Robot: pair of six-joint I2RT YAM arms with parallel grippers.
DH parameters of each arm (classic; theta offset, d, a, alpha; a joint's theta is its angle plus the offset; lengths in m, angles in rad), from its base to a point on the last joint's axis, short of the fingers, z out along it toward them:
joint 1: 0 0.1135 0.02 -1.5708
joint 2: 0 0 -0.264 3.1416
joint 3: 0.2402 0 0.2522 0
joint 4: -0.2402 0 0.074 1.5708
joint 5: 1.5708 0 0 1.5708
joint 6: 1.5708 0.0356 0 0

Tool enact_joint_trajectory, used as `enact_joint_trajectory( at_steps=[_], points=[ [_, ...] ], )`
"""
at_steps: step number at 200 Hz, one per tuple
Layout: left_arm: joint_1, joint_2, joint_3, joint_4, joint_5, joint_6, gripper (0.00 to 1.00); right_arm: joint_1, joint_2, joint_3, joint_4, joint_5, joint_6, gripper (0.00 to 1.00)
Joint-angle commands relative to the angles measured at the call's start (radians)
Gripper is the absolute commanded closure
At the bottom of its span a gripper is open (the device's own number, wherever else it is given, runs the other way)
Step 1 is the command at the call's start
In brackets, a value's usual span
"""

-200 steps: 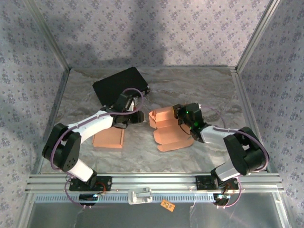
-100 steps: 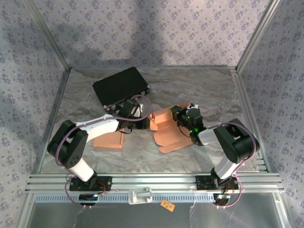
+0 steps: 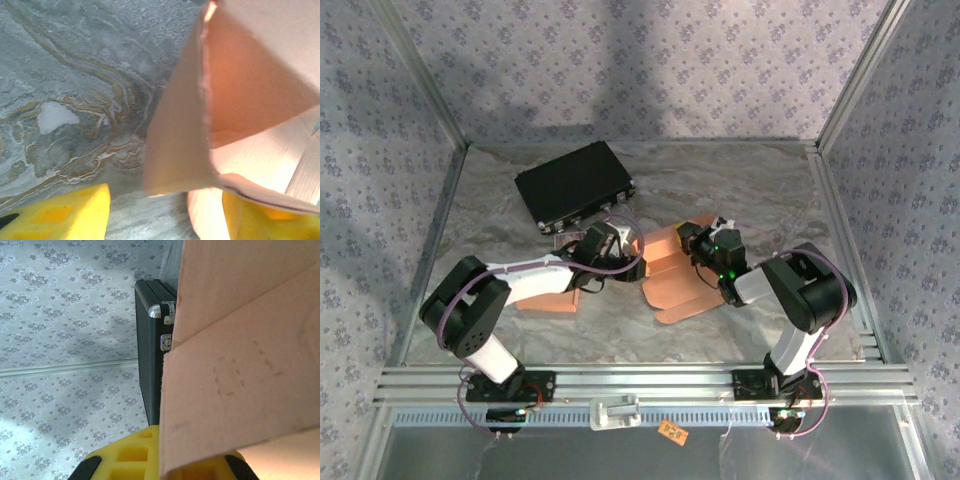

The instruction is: Fold the paper box

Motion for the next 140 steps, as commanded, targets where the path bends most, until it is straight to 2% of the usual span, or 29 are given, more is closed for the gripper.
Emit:
enact_joint_trajectory(
  at_steps=[1,18,40,107,140],
  points=[
    [-0.005,-0.022,-0.001,0.051,-0.022,0.031,0.39,0.001,0.017,0.01,-0.004,-0.007,-0.012,1.0],
    [-0.005,-0.014,0.014,0.04,-0.025,0.046,0.39,0.002,0.009,0.009,-0.011,-0.004,-0.01,1.0],
    [-0.008,0.003,0.044,0.029,-0.011,0.055,0.46,0.002,0.006,0.009,-0.011,-0.001,-0.007,1.0],
    [-0.05,0.03,0.094,-0.003,-0.068,0.113,0.58,0.004,-0.007,0.022,-0.023,0.013,0.012,1.0],
    [-0.052,0.061,0.111,-0.018,-0.095,0.115,0.6,0.006,-0.019,0.027,-0.029,0.019,0.019,1.0]
  ],
)
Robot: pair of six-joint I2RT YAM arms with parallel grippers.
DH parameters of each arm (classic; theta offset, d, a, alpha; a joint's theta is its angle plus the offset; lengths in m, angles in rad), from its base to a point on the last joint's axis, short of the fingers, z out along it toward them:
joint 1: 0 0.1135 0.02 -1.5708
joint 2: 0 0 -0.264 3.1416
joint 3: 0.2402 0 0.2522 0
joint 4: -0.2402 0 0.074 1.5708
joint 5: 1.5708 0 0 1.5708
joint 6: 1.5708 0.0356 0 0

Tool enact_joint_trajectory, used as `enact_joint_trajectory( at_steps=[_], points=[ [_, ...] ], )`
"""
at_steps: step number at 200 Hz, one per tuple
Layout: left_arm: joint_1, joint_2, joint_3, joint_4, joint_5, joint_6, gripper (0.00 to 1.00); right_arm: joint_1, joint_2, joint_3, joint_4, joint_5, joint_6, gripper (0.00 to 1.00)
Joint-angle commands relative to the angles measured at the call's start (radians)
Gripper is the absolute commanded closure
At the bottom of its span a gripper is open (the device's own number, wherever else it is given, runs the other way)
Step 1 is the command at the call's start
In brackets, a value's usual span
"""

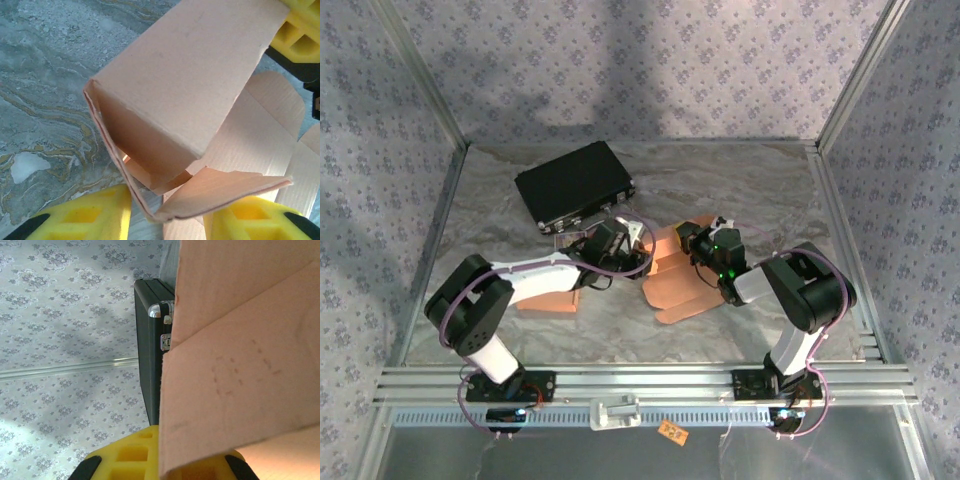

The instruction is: Fold the paper box

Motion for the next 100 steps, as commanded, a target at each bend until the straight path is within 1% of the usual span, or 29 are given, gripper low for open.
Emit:
enact_joint_trajectory(
  at_steps=[1,53,100],
  points=[
    [-0.004,0.031,0.039,-0.022,-0.037,0.024,0.6,0.005,-0.02,0.02,-0.021,0.019,0.007,1.0],
    [-0.035,0.075,0.078,-0.024,-0.138,-0.018,0.6,0.028,-0.024,0.016,-0.024,0.029,0.009,1.0],
    [-0.06,0.101,0.112,-0.068,-0.269,-0.066,0.57,0.051,-0.004,0.014,-0.017,0.052,0.024,1.0]
  ],
)
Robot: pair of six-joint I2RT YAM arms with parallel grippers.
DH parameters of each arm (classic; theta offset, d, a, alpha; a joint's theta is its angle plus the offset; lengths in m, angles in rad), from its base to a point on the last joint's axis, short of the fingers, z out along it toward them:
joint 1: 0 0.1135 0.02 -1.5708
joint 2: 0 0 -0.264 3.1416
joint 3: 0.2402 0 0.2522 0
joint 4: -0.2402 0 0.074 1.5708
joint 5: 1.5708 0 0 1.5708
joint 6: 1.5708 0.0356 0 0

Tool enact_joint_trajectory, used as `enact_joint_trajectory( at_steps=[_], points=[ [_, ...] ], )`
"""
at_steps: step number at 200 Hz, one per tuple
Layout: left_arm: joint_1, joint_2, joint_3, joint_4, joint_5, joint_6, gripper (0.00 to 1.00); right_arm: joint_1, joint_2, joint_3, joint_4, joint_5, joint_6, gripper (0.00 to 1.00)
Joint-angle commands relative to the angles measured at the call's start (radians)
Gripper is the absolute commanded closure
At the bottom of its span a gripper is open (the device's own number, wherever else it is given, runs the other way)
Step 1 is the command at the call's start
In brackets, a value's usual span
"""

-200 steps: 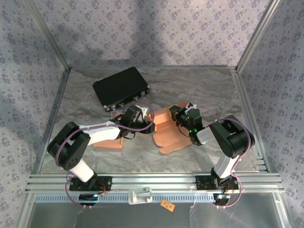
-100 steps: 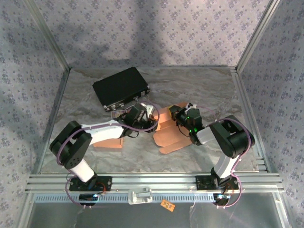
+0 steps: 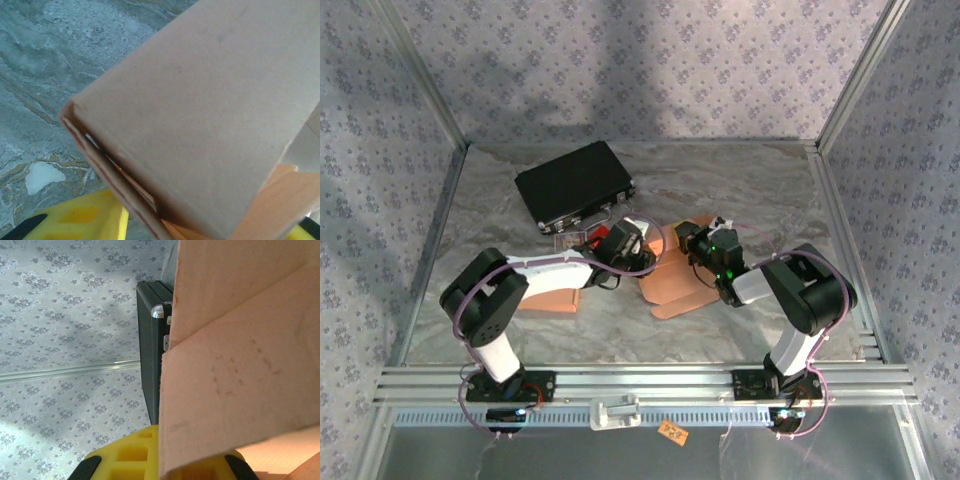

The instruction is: Fold the paper box

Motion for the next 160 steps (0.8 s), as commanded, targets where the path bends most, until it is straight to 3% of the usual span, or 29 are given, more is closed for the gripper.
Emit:
enact_joint_trajectory(
  at_steps=[1,97,128,160],
  points=[
    [-0.009,0.02,0.038,-0.025,-0.102,-0.037,0.57,0.021,0.008,0.013,-0.007,0.004,0.013,1.0],
    [-0.044,0.079,0.093,-0.03,-0.255,-0.111,0.59,0.058,0.02,0.01,-0.027,0.038,0.041,1.0],
    [-0.044,0.087,0.103,-0.03,-0.282,-0.137,0.71,0.076,0.027,0.007,-0.034,0.061,0.045,1.0],
    [-0.044,0.099,0.103,-0.006,-0.314,-0.16,0.77,0.094,0.061,0.008,-0.001,0.095,0.04,1.0]
  ],
)
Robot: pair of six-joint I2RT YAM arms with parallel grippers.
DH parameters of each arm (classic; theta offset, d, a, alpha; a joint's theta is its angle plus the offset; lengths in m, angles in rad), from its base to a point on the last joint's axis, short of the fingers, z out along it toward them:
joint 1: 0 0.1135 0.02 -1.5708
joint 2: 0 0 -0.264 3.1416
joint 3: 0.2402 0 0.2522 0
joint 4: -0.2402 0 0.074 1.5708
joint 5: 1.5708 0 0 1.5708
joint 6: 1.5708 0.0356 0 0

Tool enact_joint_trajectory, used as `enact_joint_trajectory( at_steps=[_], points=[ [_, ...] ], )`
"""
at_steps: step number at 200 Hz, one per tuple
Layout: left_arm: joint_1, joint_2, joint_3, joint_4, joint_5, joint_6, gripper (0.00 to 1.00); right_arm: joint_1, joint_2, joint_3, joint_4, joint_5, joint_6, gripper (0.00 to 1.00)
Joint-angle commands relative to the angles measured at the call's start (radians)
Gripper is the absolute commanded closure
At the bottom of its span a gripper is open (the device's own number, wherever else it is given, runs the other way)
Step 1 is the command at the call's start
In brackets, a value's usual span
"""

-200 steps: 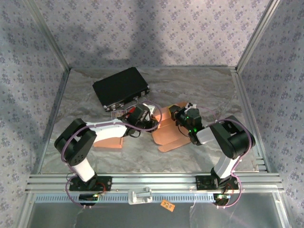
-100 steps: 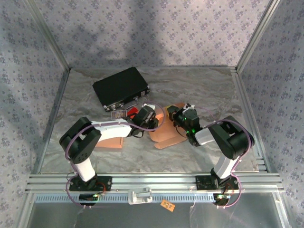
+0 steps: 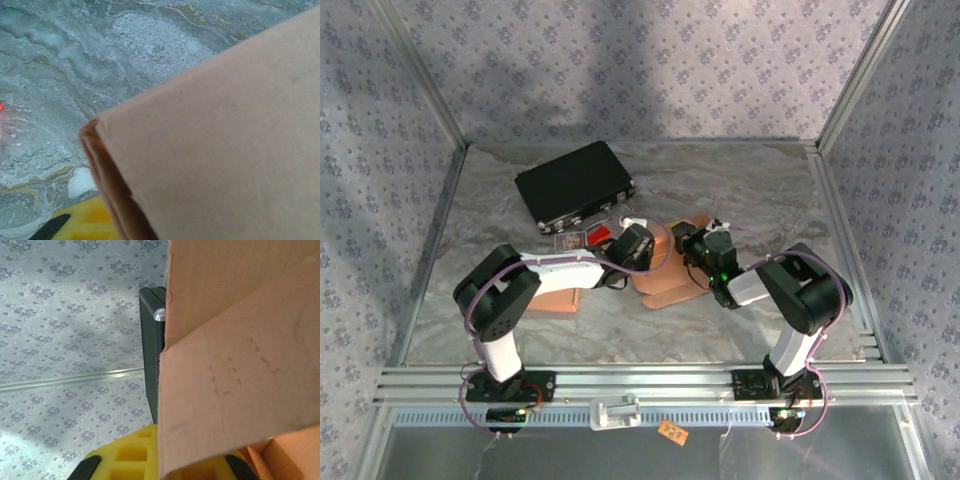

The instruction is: Fold the paper box

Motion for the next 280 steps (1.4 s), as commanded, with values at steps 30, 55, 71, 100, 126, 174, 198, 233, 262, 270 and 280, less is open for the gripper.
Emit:
enact_joint_trajectory(
  at_steps=[30,55,71,100,126,174,198,233,262,270,280],
  points=[
    [0.001,0.061,0.061,0.057,-0.08,-0.046,0.78,0.051,0.073,0.019,-0.007,0.022,0.01,1.0],
    [0.002,0.083,0.092,0.057,-0.107,-0.053,0.85,0.07,0.078,0.019,-0.011,0.083,0.047,1.0],
    [0.001,0.095,0.109,0.057,-0.122,-0.053,0.9,0.074,0.074,0.028,-0.026,0.095,0.069,1.0],
    [0.002,0.118,0.122,0.077,-0.152,-0.042,0.85,0.079,0.047,0.036,-0.083,0.124,0.109,1.0],
    [0.014,0.138,0.105,0.132,-0.157,-0.029,0.72,0.069,0.022,0.038,-0.153,0.14,0.149,1.0],
    [0.027,0.176,0.089,0.23,-0.168,0.045,0.64,0.045,-0.014,0.072,-0.32,0.103,0.184,1.0],
    [0.033,0.189,0.086,0.245,-0.188,0.059,0.6,0.04,-0.011,0.069,-0.349,0.1,0.205,1.0],
    [0.055,0.211,0.089,0.284,-0.162,0.078,0.76,0.032,0.004,0.088,-0.366,0.08,0.227,1.0],
    [0.057,0.219,0.122,0.27,-0.155,0.106,0.99,0.023,0.019,0.118,-0.401,0.064,0.227,1.0],
    [0.055,0.218,0.128,0.258,-0.162,0.099,1.0,0.02,0.022,0.126,-0.409,0.058,0.232,1.0],
    [0.055,0.213,0.131,0.249,-0.166,0.091,1.0,0.019,0.022,0.135,-0.419,0.056,0.235,1.0]
  ],
)
